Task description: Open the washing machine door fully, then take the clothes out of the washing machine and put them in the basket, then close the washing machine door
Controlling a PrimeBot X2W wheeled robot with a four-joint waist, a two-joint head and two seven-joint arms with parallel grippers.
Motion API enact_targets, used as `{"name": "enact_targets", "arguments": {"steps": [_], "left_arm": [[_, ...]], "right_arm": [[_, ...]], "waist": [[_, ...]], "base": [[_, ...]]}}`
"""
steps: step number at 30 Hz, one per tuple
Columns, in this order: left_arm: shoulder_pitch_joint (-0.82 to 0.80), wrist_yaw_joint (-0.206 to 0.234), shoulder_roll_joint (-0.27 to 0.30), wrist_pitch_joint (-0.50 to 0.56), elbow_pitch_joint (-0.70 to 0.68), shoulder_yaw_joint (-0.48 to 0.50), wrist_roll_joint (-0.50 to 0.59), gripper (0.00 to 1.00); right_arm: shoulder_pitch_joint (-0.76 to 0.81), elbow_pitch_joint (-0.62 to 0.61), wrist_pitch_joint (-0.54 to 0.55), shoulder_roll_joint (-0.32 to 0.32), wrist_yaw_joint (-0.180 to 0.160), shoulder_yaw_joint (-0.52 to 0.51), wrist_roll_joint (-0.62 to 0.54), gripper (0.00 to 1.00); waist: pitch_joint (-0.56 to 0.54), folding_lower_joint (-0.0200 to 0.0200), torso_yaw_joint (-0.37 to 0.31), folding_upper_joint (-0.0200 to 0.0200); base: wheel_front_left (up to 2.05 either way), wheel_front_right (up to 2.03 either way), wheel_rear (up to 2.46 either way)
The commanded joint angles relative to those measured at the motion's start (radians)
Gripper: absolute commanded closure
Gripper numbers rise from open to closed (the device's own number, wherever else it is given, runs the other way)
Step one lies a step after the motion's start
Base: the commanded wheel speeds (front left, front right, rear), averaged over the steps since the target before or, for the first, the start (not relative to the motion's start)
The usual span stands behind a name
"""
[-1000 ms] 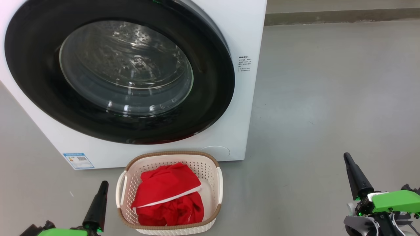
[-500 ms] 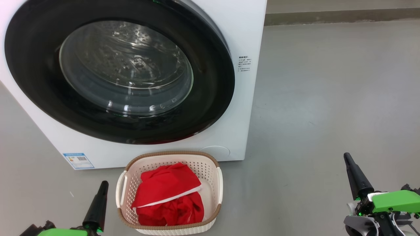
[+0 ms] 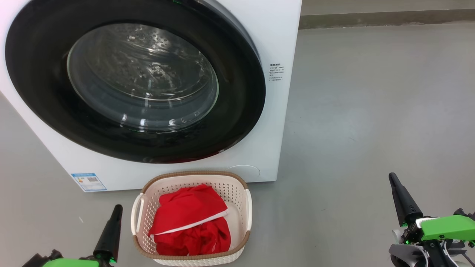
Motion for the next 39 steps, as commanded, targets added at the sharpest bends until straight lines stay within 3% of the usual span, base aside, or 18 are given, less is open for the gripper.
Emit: {"name": "enact_targets", "arguments": {"steps": [1,39], "left_arm": [[-0.041,0.000,0.007,0.003,-0.027,0.035,-0.007,1.00],[-0.041,0.000,0.007,0.003,-0.027,0.035,-0.007,1.00]], "right_arm": [[-0.041,-0.031,0.006,-0.017,0.000,0.016,0.000,1.00],[-0.041,-0.031,0.006,-0.017,0.000,0.016,0.000,1.00]], "waist": [[0.000,0.0000,0.000,0.0000],[0.000,-0.0001,0.000,0.0000]], "base": [[0.00,0.00,0.00],[0.00,0.00,0.00]]}}
